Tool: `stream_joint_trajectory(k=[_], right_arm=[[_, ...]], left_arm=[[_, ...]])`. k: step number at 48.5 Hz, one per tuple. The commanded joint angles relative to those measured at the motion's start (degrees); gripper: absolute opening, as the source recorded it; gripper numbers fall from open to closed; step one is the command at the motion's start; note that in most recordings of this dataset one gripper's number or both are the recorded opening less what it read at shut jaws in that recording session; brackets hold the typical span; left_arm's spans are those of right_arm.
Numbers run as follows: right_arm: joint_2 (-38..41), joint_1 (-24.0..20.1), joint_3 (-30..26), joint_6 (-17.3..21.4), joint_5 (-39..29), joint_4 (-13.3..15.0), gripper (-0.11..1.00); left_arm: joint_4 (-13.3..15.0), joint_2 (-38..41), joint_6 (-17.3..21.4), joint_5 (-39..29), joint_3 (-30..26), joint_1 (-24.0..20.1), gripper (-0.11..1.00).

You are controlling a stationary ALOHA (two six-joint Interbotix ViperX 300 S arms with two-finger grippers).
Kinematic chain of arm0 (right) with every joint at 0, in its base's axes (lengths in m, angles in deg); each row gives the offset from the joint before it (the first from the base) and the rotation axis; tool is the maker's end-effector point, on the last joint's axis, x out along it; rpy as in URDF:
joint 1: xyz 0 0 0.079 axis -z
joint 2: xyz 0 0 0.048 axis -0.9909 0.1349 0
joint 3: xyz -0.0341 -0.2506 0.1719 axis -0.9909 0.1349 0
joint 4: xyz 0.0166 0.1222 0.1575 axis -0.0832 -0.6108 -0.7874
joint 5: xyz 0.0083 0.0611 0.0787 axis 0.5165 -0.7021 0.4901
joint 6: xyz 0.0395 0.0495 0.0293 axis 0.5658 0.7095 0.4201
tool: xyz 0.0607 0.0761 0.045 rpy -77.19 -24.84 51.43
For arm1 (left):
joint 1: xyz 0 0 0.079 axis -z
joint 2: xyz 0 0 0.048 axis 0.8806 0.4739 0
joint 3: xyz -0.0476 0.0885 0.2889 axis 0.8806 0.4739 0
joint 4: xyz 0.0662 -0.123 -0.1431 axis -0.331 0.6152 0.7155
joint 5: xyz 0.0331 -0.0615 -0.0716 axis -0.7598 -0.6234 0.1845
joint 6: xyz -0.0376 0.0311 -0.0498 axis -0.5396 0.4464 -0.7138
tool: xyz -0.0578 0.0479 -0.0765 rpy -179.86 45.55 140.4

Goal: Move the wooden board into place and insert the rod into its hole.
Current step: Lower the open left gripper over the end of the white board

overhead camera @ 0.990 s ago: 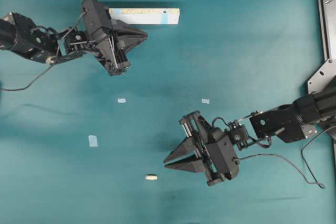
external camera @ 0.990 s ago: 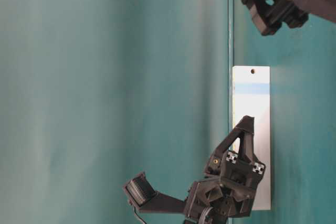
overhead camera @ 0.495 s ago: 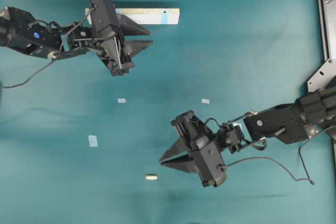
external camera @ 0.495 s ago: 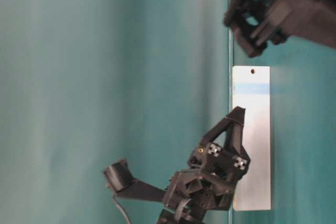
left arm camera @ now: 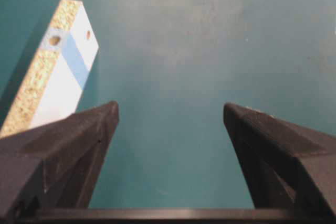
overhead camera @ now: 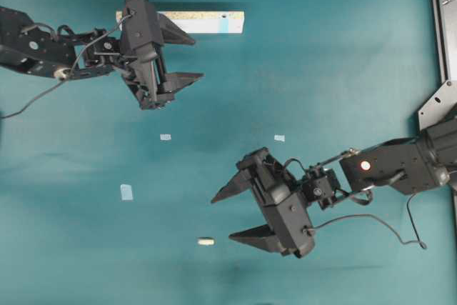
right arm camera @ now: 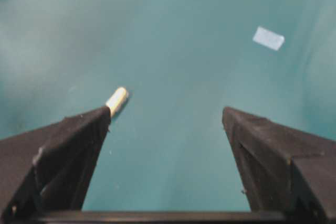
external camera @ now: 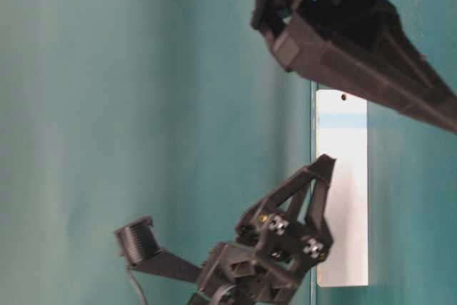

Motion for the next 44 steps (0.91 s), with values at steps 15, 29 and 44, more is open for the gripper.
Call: stream_joint_trajectory(k=[15,29,44], right_arm=[[-6.33,-0.26,-5.27,0.62,-14.15,0.09,0.99],[-7.03,-0.18,-7.65,0.62,-20.92,0.09,0.99],[-7.12,-0.18,-9.32,0.62,-23.03,0.09,0.99]], left_arm=[[-0.18,-9.4,8.61,-15.03,-0.44,-5.54,0.91],[-0.26,-9.84,14.06,-16.0,-1.23,-9.84,0.91],[-0.18,-6.5,16.7,-16.0,-1.49,-12.3,0.91]])
